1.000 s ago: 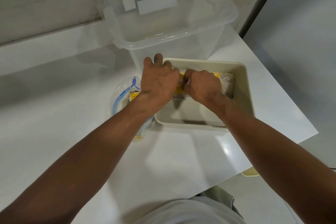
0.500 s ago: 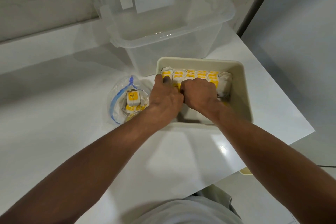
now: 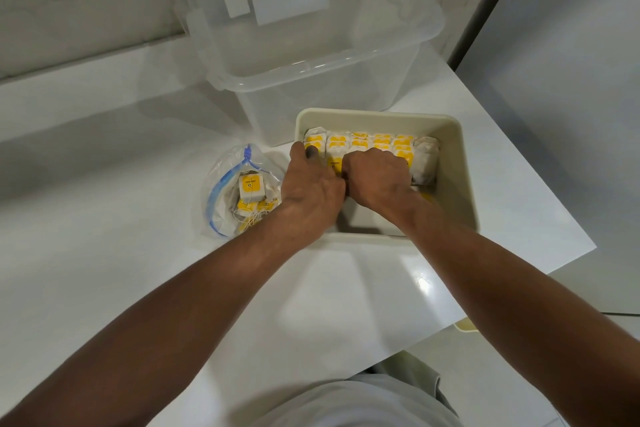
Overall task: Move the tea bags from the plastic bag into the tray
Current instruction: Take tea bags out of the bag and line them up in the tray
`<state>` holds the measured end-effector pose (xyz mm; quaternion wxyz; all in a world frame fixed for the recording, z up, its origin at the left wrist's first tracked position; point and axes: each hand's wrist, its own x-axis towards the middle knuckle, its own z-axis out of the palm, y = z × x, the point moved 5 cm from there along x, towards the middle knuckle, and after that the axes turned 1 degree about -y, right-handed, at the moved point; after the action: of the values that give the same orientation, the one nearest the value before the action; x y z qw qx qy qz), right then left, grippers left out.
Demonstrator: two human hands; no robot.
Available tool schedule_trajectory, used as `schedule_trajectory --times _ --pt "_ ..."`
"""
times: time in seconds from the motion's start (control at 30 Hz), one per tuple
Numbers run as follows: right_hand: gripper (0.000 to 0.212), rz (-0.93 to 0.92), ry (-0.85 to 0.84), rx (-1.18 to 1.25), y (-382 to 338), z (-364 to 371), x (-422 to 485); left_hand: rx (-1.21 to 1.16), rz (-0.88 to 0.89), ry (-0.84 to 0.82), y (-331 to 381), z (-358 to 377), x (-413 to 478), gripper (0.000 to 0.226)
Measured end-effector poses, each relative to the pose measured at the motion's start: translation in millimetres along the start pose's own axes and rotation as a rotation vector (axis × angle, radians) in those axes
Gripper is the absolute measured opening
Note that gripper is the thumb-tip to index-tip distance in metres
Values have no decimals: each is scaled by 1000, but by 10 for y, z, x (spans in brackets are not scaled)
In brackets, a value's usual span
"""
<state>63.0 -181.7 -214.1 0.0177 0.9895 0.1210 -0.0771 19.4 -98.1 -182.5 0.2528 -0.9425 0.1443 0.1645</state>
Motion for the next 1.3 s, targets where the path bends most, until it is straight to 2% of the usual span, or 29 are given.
schedule_trajectory --times 0.4,0.57,0.73,0.87,0.97,1.13,1.3 --pt "24 11 -26 66 54 48 -11 -26 -3 15 0 -35 -33 29" --pt "25 2 -60 21 18 72 -11 5 -3 -65 14 14 -10 31" --pt "22 12 -58 74 38 20 -9 -14 -8 -15 -15 -28 -14 26" --pt "19 7 -69 260 118 -35 -23 -174 -40 124 -155 -94 -66 22" --pt "12 -88 -149 487 114 -69 -88 -348 -47 249 -316 -107 -117 27" --pt "11 -75 -160 776 119 -143 -255 -620 1 353 -567 -23 -203 30" --pt "11 -111 -124 859 57 -305 -422 -1111 -6 401 -742 139 -418 17"
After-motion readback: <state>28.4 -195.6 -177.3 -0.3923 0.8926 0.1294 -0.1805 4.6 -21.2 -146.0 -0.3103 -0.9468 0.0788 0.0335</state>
